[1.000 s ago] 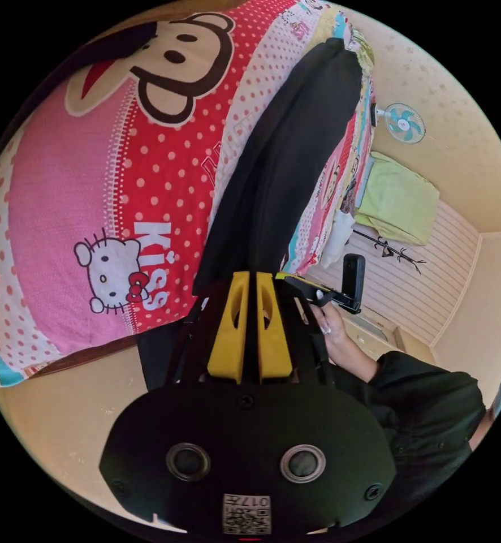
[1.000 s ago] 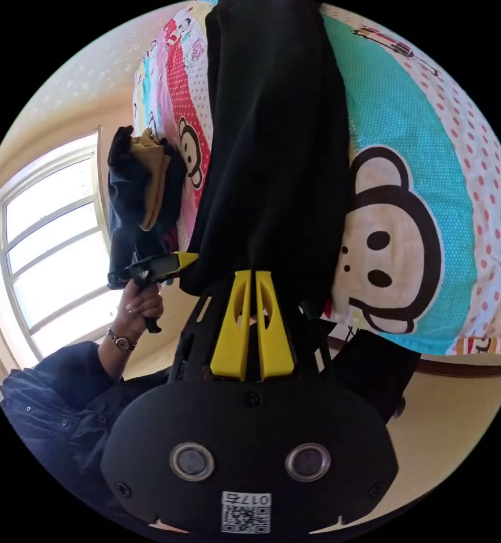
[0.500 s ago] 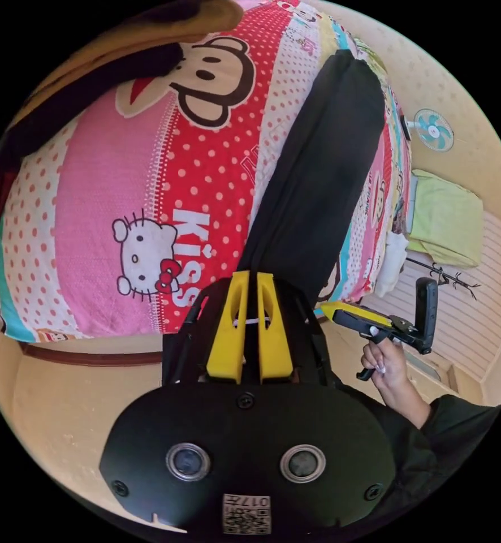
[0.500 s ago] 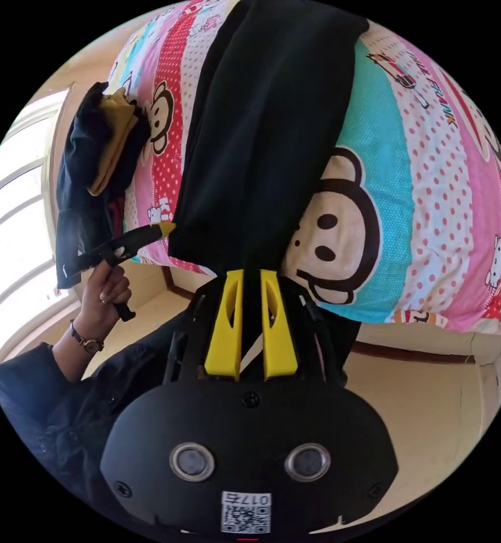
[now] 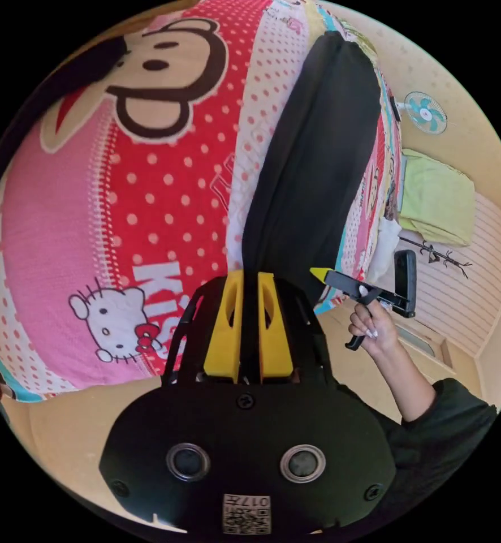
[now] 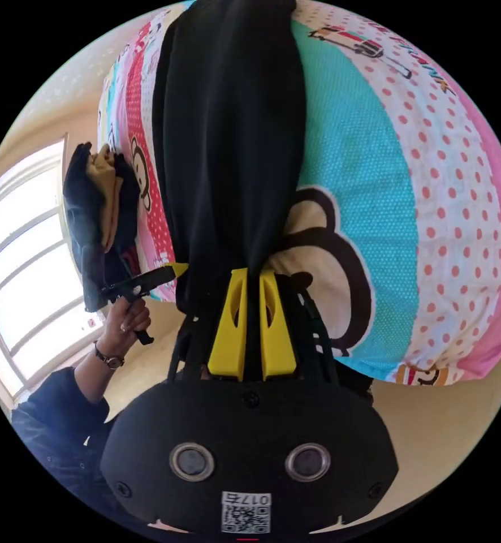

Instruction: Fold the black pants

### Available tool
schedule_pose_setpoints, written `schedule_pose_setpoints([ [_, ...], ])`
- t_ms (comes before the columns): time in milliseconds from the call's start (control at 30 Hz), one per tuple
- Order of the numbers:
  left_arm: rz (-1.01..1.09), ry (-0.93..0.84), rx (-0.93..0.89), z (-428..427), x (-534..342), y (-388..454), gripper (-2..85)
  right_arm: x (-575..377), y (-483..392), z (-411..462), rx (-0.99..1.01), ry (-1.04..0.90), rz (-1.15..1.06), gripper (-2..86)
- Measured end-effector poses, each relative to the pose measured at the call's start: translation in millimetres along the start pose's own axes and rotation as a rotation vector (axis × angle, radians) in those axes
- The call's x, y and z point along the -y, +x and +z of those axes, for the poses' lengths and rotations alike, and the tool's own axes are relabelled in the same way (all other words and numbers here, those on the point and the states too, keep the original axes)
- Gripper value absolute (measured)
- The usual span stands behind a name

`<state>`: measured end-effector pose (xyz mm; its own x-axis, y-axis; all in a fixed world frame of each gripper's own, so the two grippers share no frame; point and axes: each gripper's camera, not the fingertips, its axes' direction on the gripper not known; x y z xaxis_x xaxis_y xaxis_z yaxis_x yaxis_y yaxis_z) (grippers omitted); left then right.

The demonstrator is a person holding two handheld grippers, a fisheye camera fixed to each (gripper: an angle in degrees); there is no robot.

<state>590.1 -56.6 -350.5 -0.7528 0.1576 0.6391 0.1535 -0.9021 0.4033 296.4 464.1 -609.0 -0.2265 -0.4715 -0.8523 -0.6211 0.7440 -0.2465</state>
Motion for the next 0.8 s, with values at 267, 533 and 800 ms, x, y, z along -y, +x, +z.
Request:
schedule_pose_setpoints([
  [267,0.018,-0.351,0.092,74,-83,6,4.9,-95,-21,39,-0.322,-0.353,-0.205,5.4],
  [533,0.113,0.215,0.037,-10,-66,33,8.6,-48,-36,-55,-0.366,0.047,-0.111,11.0],
  [800,0.128,0.248,0.075,22,18,51,10.9,155,-136,-135,-0.333,0.437,-0.27,13.0],
])
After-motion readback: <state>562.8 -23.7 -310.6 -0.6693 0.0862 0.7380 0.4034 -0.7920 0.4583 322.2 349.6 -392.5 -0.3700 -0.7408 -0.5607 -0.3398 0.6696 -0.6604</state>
